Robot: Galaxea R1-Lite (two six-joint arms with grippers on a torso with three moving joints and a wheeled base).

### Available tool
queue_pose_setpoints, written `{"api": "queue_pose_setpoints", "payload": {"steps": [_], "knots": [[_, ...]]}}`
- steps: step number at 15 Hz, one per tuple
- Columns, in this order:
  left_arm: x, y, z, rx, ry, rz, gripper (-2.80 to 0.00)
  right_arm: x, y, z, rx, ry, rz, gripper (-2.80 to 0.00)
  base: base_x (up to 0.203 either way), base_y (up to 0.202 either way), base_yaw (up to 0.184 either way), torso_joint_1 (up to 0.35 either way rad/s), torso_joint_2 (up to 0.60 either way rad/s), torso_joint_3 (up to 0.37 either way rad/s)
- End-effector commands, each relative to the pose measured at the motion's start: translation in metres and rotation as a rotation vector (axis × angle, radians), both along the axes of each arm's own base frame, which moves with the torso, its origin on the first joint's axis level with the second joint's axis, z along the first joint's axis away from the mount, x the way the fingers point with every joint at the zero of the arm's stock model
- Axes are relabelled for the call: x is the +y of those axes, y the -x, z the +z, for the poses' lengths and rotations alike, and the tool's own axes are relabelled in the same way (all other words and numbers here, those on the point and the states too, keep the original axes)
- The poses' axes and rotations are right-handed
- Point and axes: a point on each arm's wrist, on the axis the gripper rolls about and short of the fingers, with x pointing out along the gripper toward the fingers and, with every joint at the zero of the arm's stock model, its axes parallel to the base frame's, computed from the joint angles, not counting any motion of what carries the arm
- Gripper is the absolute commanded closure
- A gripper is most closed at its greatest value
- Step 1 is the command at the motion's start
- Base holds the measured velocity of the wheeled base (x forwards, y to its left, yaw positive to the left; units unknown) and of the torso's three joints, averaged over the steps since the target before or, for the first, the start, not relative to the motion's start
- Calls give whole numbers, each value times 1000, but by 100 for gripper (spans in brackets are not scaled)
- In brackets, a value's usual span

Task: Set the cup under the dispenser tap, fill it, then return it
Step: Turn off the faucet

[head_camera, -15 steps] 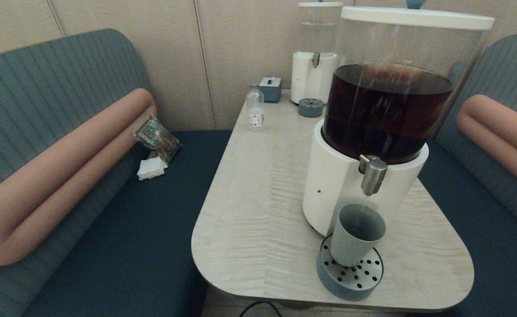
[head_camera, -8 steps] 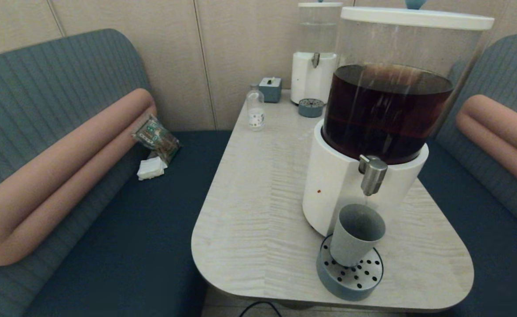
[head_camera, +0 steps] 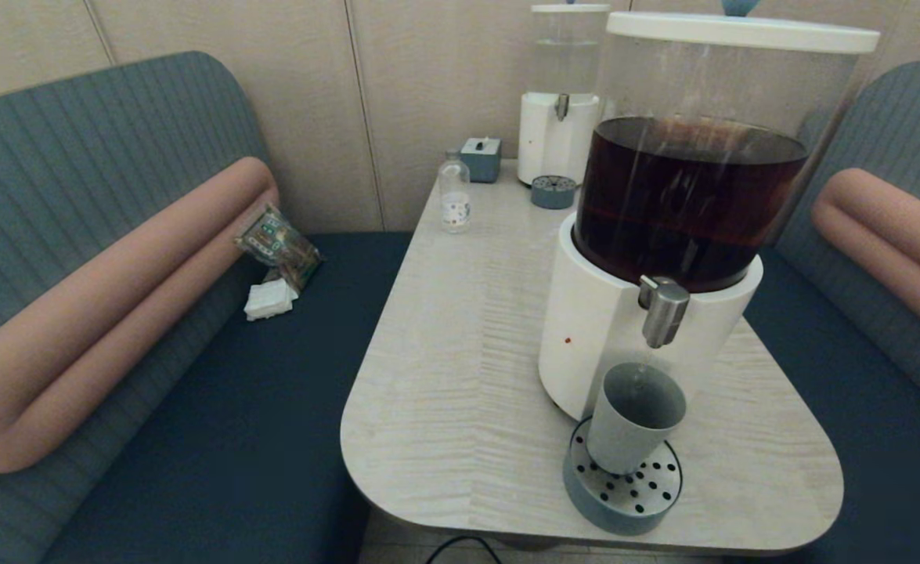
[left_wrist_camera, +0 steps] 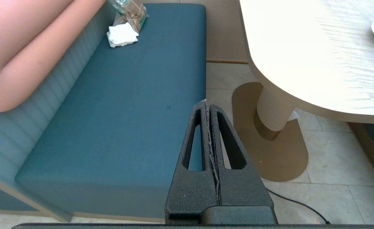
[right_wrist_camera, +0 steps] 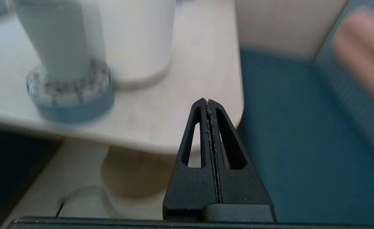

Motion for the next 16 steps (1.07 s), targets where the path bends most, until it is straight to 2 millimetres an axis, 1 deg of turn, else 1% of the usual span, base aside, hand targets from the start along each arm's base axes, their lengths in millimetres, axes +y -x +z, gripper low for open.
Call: {"api": "queue_pose_setpoints", "payload": {"steps": [1, 3, 16], "knots": [[0, 0, 0, 1, 1, 0, 0, 0, 0, -5, 41, -2, 2, 0, 0, 0, 0, 0, 0, 0], [0, 0, 0, 1, 1, 0, 0, 0, 0, -12, 114, -3, 3, 0, 0, 0, 0, 0, 0, 0], [0, -1, 0, -12, -19, -2, 0, 0, -1, -12, 115, -21, 3, 0, 0, 0, 0, 0, 0, 0]]}}
